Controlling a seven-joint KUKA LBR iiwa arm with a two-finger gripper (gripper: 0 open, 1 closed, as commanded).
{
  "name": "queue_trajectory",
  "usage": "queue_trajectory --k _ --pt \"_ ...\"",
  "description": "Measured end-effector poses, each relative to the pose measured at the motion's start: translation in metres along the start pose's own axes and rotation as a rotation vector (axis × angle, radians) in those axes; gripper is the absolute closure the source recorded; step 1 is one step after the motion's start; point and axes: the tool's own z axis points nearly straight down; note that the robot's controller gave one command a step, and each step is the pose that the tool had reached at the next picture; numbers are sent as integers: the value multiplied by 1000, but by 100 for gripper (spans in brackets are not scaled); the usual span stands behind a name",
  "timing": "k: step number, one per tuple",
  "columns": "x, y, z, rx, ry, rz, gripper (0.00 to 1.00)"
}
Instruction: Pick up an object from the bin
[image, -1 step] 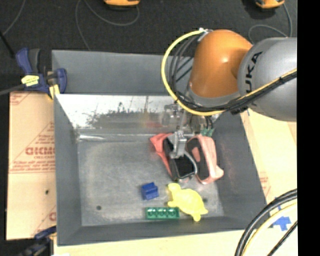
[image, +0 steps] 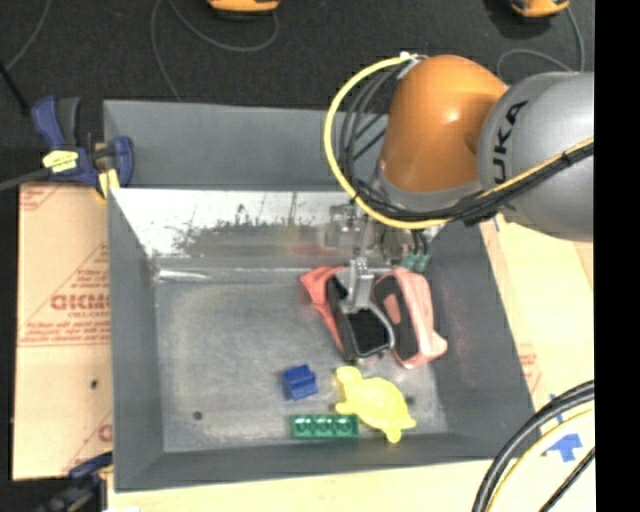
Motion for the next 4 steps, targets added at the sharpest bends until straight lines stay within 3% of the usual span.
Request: queue_trajectory --k 1,2,3,4 --pt "27 2 57 -1 -2 53 0" --pt "67 -2 72 0 1 -4 0" --pt "83 -30 95 0 -5 -84 0" --pt "111 -41 151 0 -6 -92 0"
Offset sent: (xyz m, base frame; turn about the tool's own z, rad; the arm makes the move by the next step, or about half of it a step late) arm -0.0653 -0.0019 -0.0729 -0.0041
